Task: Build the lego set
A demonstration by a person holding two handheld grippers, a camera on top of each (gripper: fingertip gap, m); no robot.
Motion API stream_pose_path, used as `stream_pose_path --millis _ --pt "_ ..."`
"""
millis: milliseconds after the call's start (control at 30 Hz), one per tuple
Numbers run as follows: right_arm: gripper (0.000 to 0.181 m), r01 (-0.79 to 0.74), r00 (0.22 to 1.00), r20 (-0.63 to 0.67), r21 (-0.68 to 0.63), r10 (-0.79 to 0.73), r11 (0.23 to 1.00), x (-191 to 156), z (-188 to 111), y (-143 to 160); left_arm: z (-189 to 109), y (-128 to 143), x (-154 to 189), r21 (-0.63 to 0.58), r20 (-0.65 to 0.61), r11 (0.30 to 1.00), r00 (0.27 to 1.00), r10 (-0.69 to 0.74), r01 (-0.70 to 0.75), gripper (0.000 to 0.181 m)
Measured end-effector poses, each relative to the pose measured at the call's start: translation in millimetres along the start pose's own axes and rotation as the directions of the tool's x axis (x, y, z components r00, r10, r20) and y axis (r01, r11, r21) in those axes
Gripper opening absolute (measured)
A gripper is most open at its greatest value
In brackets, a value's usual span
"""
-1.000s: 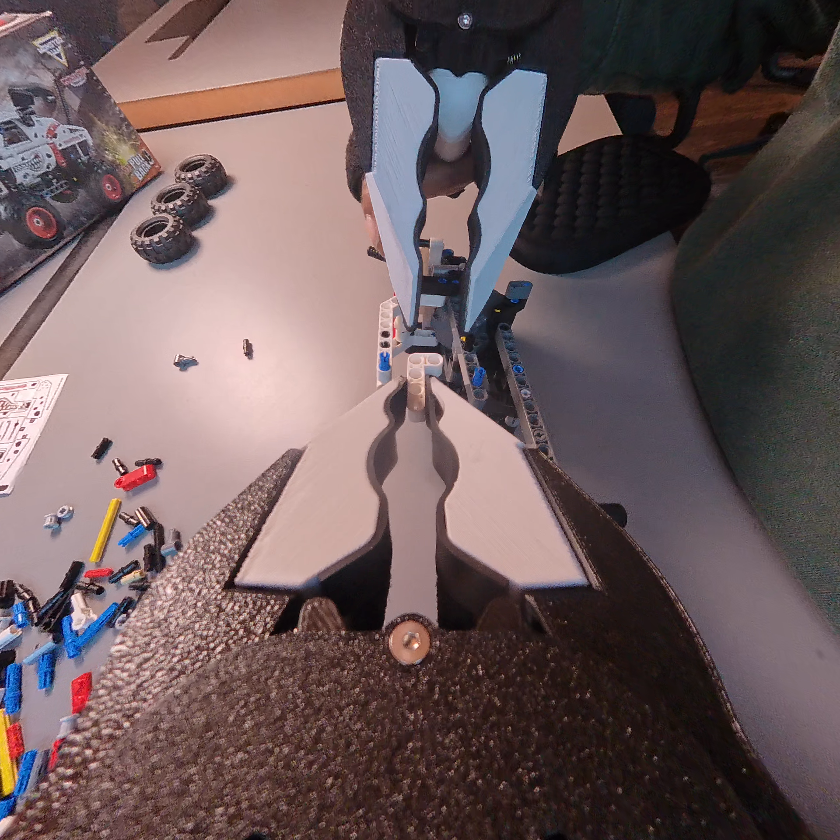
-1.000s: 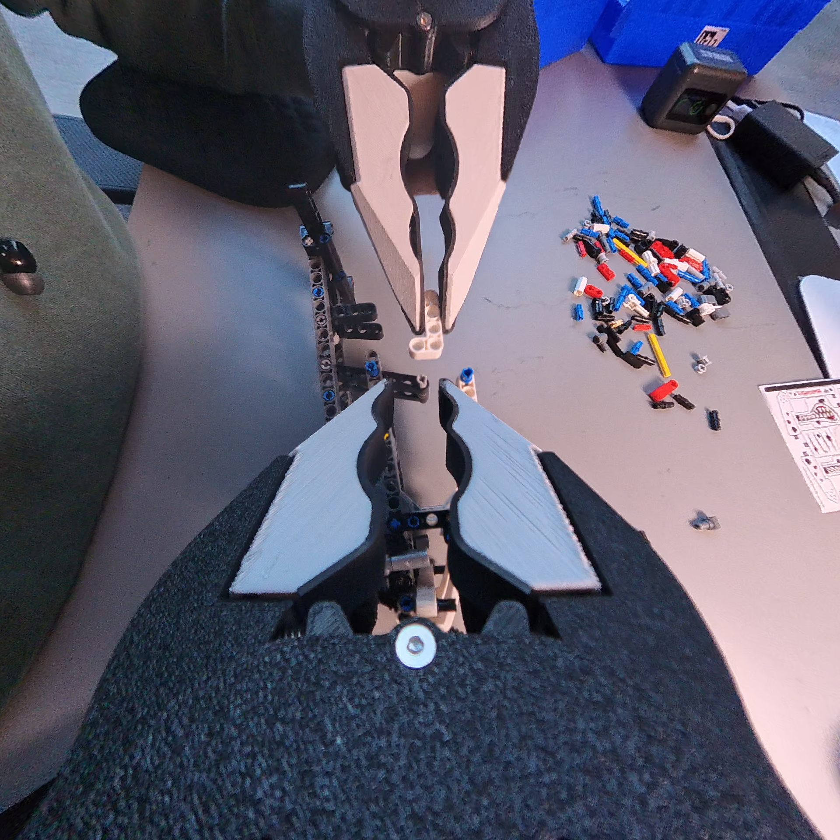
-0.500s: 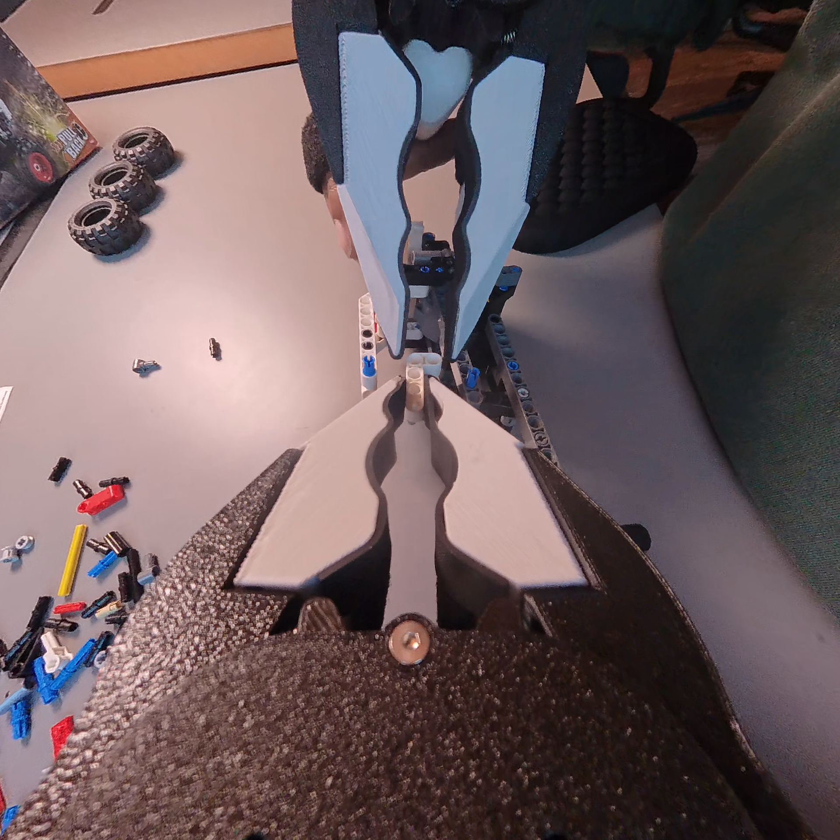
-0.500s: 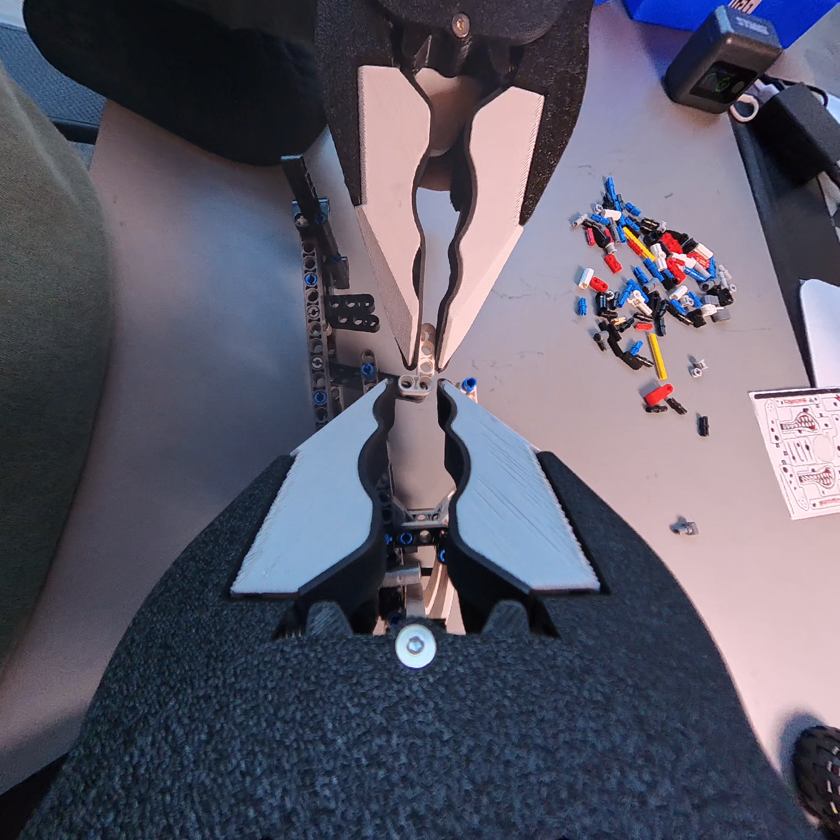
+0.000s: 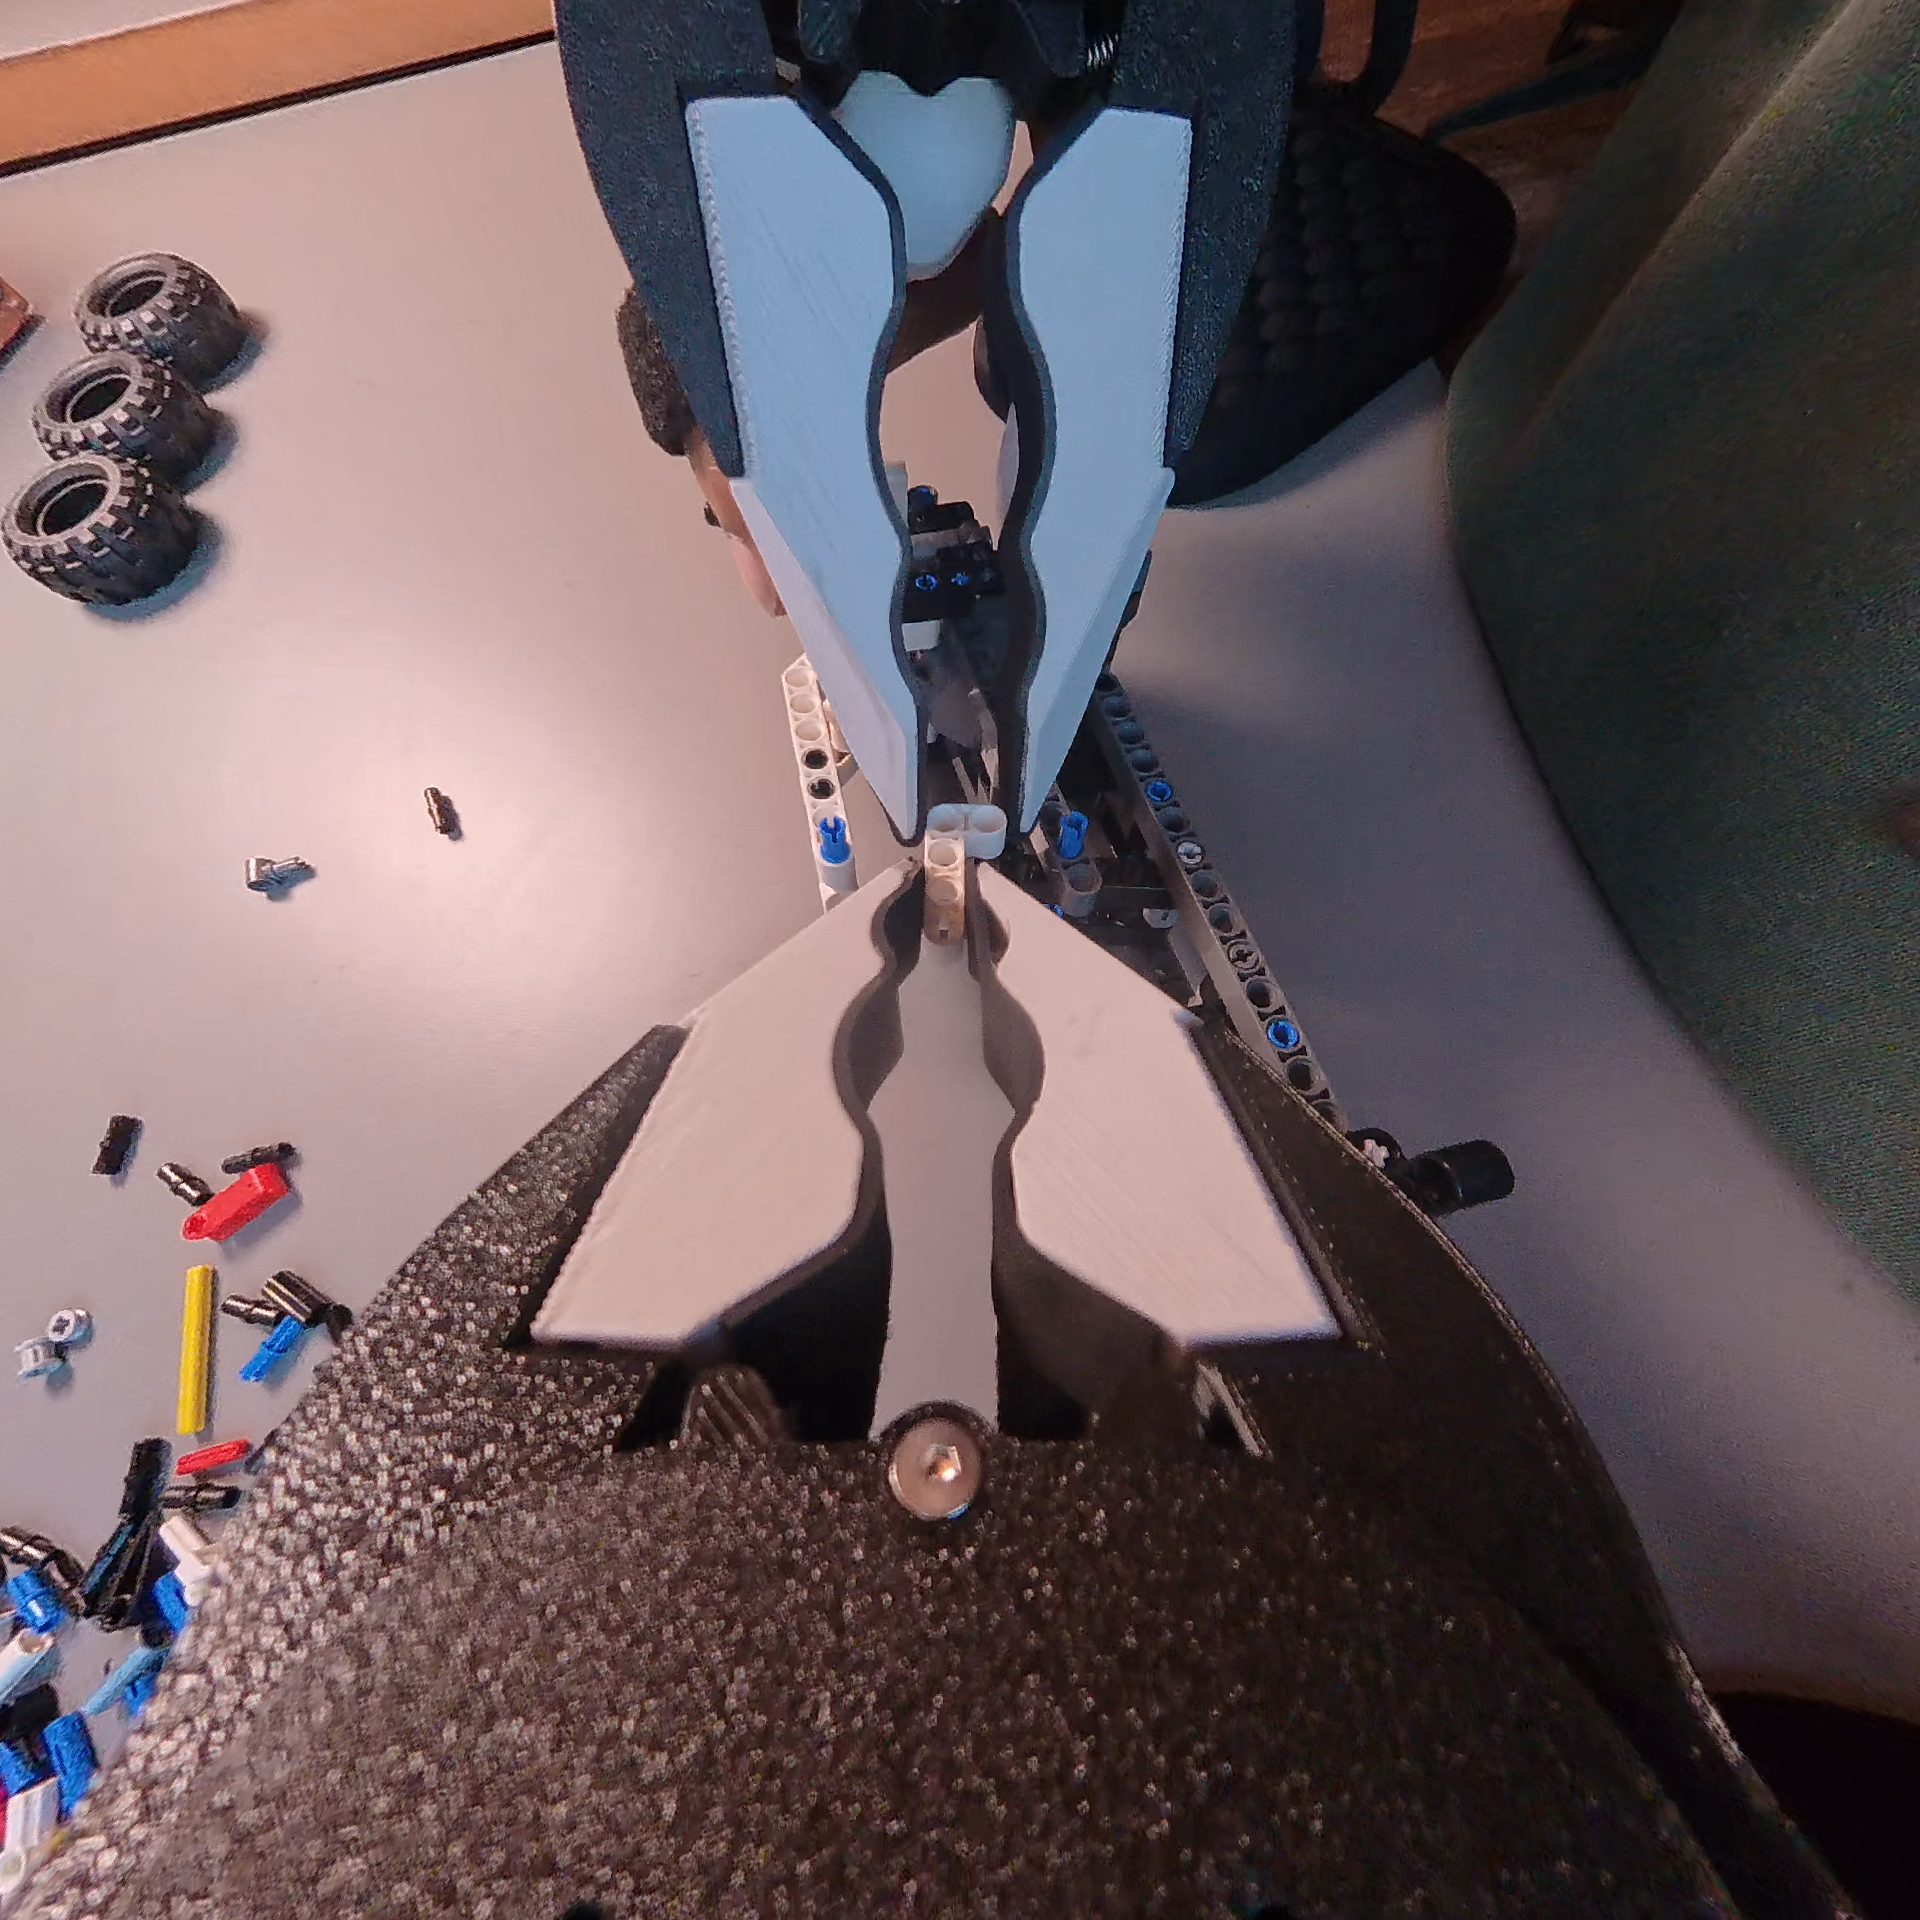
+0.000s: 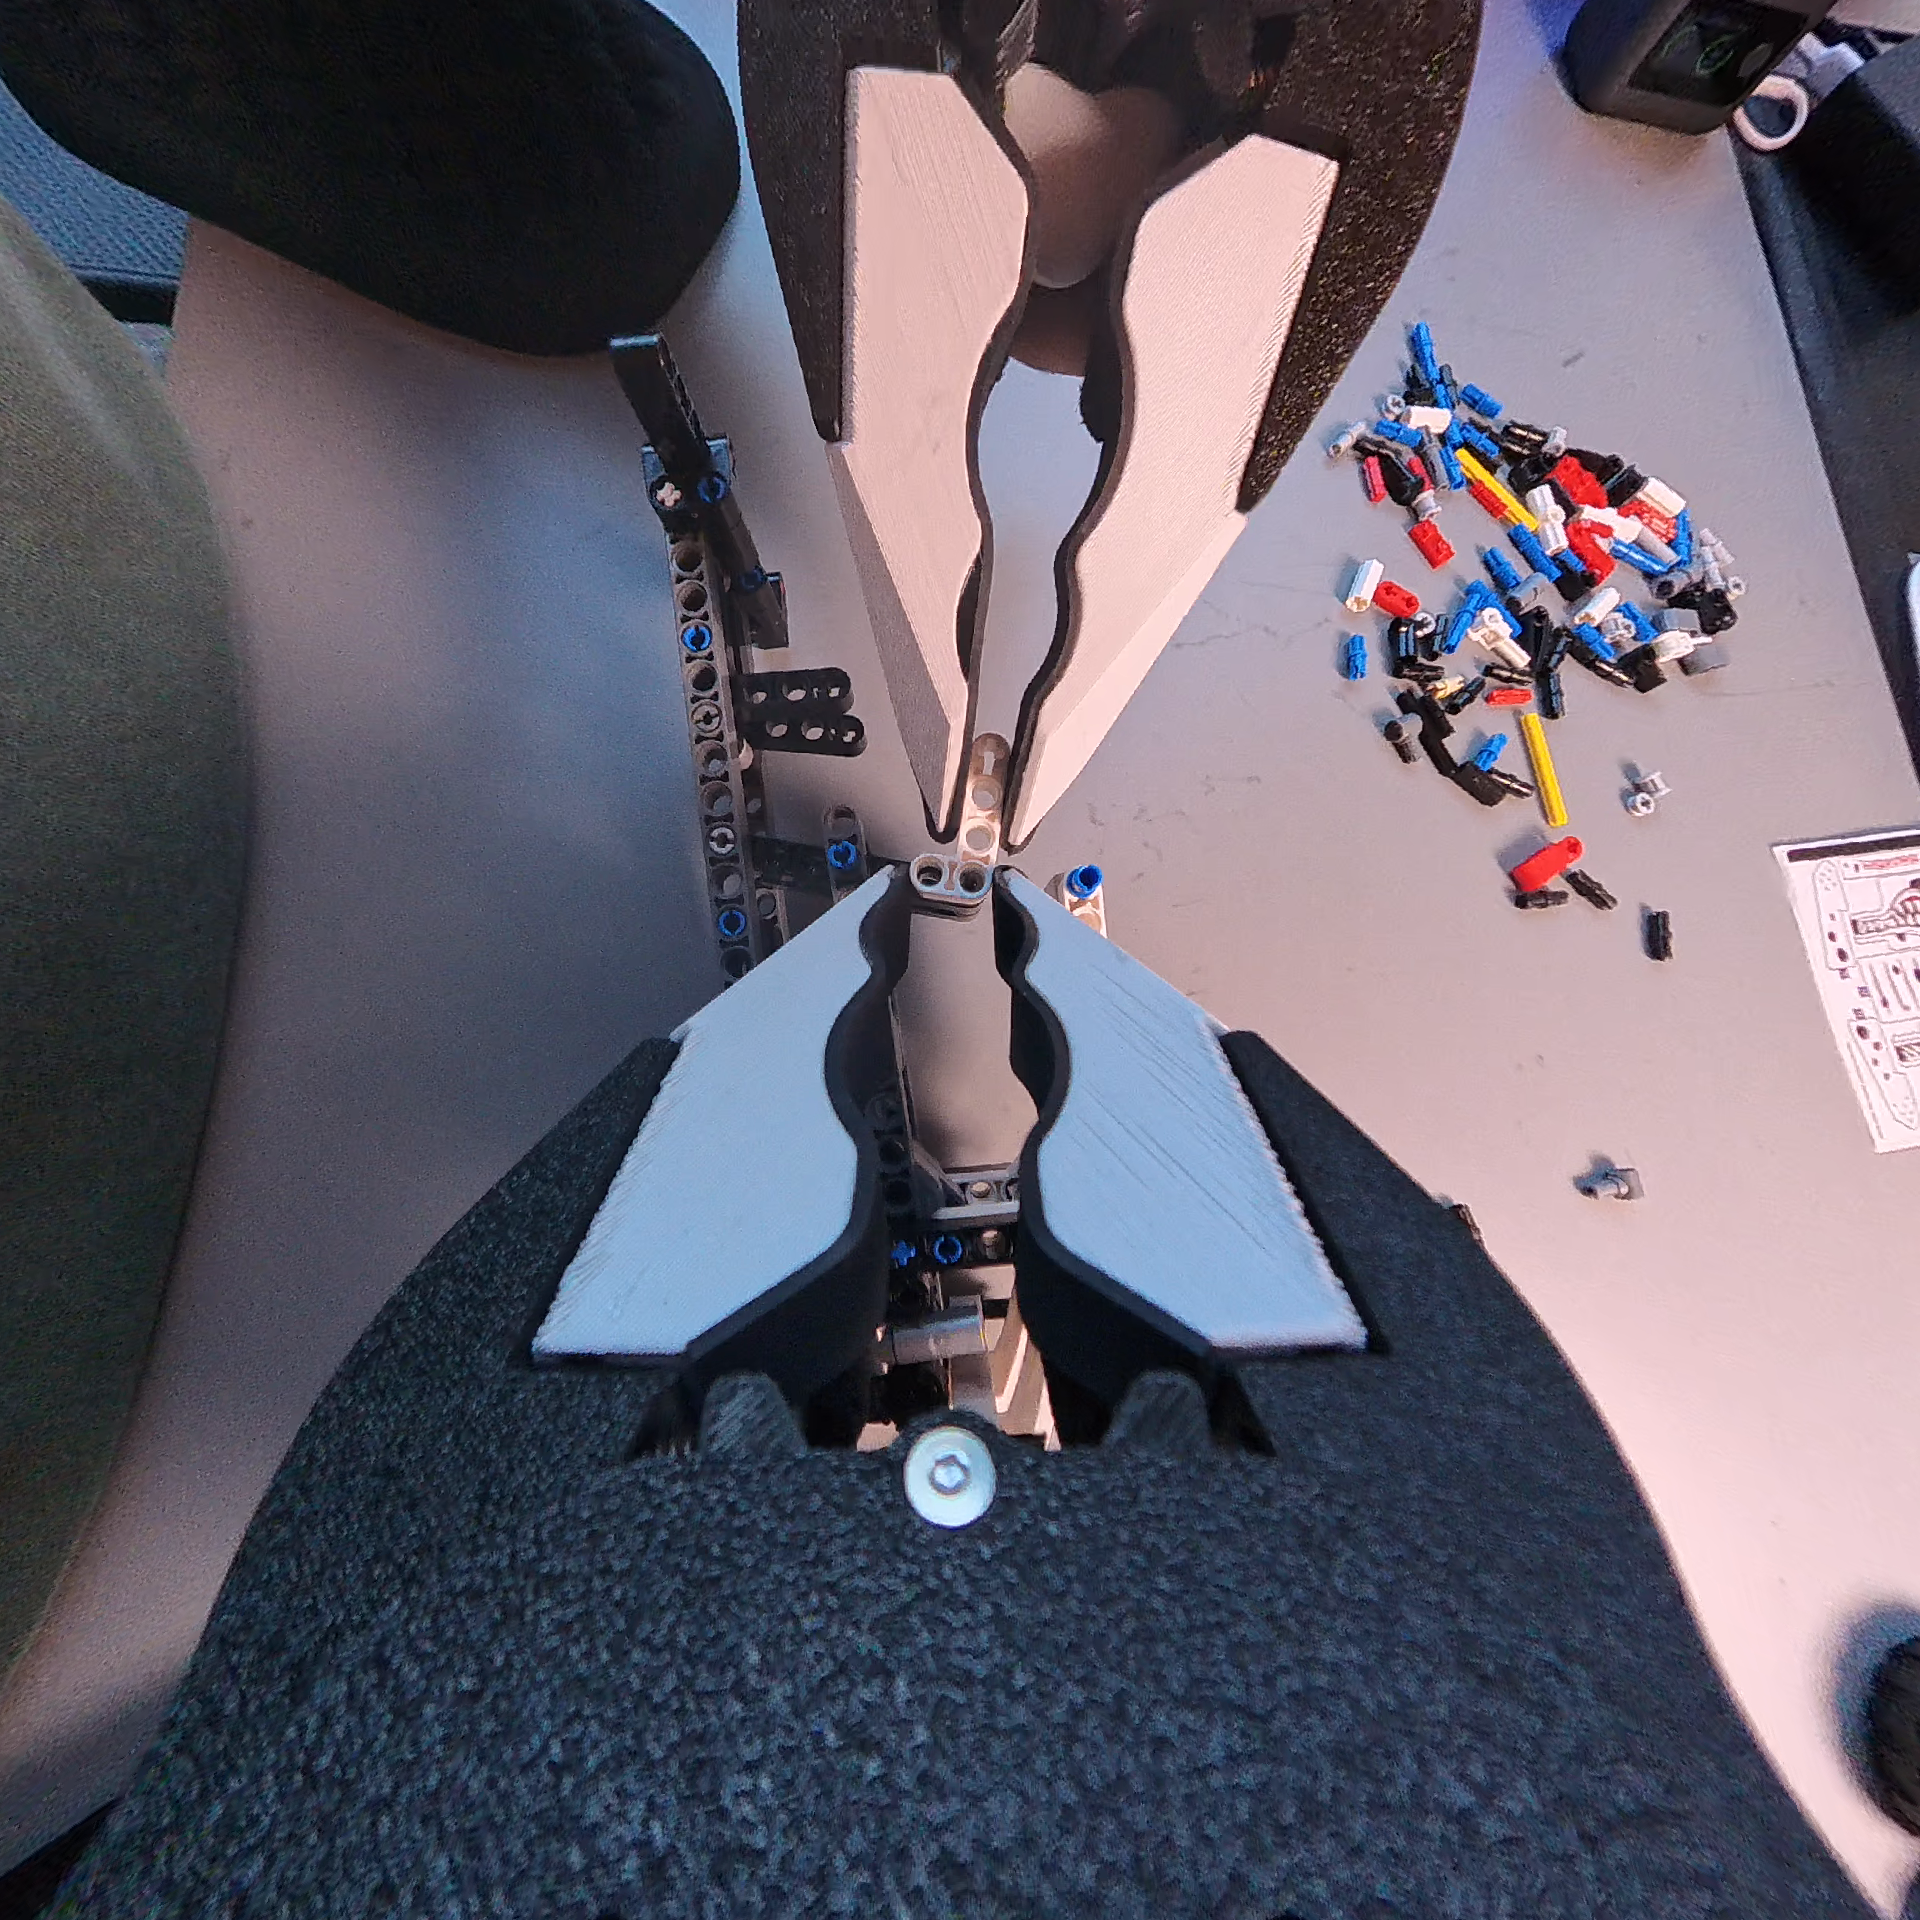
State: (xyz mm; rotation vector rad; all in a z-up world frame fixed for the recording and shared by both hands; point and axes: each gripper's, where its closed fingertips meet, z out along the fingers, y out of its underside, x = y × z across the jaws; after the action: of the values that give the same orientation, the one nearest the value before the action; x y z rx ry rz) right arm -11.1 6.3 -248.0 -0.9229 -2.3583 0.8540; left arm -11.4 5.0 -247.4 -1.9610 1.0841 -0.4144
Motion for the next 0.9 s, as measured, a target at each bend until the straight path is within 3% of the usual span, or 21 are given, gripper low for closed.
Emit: stream_pose_path --millis 200,300,367,633,900 --pt "0.015 -0.014 1.000 0.020 -0.041 0.014 0.999 1 1 1 0 0 -1 0.004 0.004 1.000 1.000 -0.024 0.024 0.008" --pt "0.015 -0.052 0.998 0.040 -0.047 0.054 0.998 1 1 1 0 3 -1 0.031 0.007 0.996 0.996 -0.089 0.089 0.015" --pt "0.015 -0.077 0.995 0.057 -0.054 0.080 0.996 0 1 1 -2 8 6 0.035 -0.058 0.984 0.983 -0.173 0.175 0.022" --pt "0.015 -0.112 0.990 0.073 -0.105 0.120 0.988 0 0 1 4 1 10 0.130 -0.333 0.834 0.816 -0.472 0.536 0.024" --pt "0.014 -0.132 0.988 0.064 -0.140 0.142 0.981 -1 4 13 15 4 9 0.047 -0.329 0.724 0.695 -0.639 0.688 0.028"
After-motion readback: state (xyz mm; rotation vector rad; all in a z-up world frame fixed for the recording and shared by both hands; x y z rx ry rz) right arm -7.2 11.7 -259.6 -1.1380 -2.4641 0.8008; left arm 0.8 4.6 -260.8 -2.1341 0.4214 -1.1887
